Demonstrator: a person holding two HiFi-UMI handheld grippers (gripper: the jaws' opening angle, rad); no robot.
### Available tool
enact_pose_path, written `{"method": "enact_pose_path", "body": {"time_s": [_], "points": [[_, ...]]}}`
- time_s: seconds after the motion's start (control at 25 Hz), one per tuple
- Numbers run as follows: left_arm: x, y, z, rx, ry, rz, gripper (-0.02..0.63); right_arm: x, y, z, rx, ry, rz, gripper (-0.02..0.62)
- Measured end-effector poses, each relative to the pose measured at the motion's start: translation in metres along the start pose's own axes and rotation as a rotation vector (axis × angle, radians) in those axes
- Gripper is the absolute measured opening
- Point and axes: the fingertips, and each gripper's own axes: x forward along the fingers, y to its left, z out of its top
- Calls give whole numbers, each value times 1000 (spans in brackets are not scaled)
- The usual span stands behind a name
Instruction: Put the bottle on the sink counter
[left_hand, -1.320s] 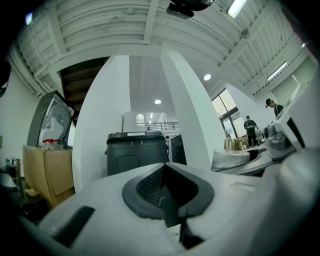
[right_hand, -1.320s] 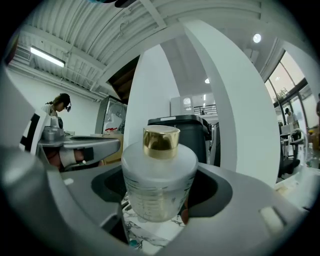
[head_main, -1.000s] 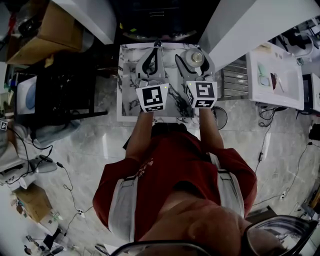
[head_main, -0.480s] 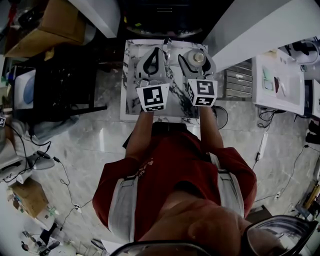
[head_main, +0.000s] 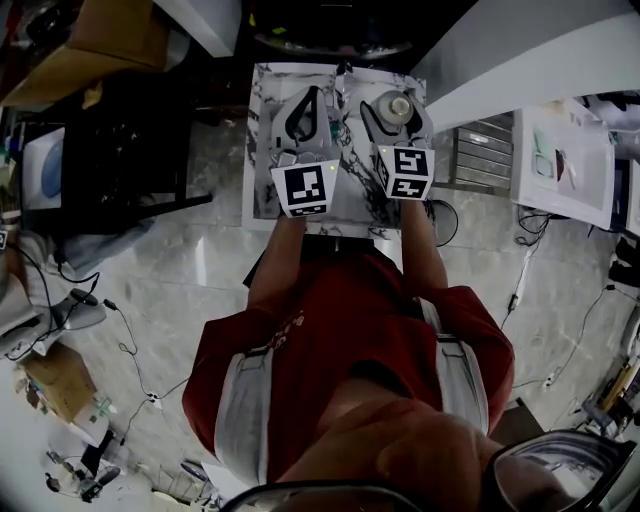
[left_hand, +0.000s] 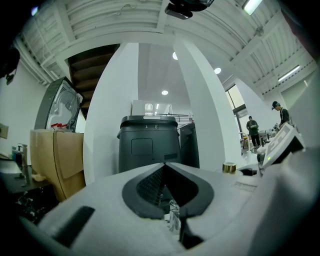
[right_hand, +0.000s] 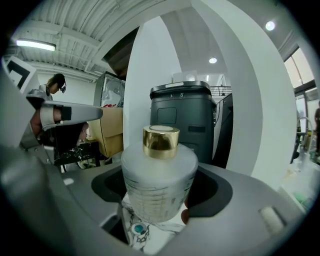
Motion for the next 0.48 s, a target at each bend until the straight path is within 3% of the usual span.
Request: {"method": "enact_pose_path", "body": {"time_s": [0.48], "points": [[12, 7, -31, -12, 64, 6, 2, 36, -7, -58, 20, 122, -3, 342]]}}
